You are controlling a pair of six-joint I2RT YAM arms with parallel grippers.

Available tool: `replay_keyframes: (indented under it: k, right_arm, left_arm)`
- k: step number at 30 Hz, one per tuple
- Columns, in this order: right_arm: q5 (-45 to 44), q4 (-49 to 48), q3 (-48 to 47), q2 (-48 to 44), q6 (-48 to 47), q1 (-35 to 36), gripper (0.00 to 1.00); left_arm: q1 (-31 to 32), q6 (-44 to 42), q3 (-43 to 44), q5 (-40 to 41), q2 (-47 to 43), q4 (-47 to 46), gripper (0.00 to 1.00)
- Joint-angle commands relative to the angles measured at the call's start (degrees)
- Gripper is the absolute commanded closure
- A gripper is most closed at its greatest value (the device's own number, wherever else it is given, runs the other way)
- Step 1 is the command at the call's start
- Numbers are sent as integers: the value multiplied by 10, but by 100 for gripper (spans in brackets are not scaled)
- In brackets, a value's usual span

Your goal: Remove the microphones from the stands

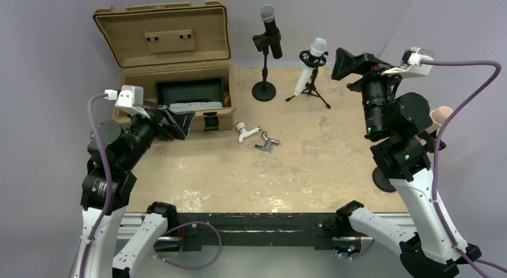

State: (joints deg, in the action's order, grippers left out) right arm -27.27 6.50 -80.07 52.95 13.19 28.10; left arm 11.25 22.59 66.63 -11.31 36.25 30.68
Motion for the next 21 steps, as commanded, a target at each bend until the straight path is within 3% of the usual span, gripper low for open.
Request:
replay_keyframes:
  k: [1,12,17,21]
  right_arm:
    - [19,-2,13,15,24,-2,1]
    - [89,-80,117,34,24,-2,1]
    - [102,-108,142,78,34,-2,1]
    - [94,-135,148,125,15,-2,1]
  left_arm:
    - [-3,26,-4,19,35,106,0]
    - [-3,46,-22,93,69,262,0]
    - [-3,96,-26,111,47,286,0]
    - [-3,57,-75,92,-10,255,0]
